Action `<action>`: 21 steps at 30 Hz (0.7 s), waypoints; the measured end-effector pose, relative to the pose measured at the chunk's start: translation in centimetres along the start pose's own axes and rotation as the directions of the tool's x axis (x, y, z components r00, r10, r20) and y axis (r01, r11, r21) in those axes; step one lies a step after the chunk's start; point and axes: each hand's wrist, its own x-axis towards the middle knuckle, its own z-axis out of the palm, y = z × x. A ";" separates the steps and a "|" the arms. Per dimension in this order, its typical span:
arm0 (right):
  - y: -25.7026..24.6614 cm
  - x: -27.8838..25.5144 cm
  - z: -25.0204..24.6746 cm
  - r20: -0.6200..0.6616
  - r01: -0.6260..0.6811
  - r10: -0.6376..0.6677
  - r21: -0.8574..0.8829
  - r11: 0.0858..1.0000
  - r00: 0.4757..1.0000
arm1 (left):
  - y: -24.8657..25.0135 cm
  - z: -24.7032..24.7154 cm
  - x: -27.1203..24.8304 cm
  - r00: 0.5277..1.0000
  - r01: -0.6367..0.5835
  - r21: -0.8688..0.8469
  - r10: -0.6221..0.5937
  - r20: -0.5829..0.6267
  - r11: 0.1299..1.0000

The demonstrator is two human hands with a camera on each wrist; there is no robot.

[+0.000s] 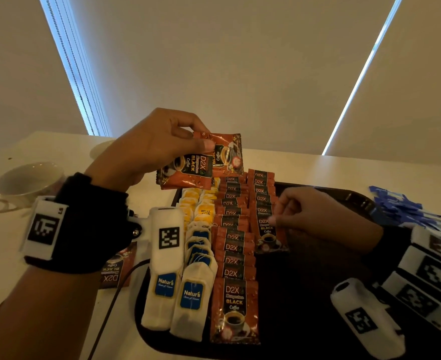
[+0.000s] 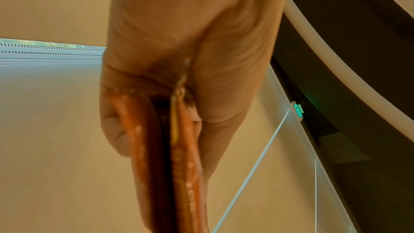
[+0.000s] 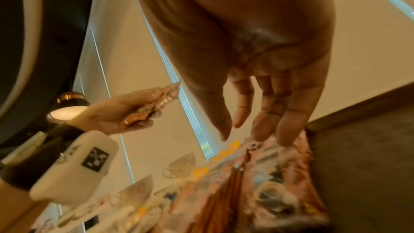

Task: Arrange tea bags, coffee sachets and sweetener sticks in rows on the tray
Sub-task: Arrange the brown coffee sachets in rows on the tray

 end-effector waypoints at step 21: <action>-3.5 -2.0 -0.3 -0.221 0.161 -0.013 0.669 0.726 0.975 | 0.6 1.6 -0.5 0.969 -0.068 0.070 0.049 0.241 0.995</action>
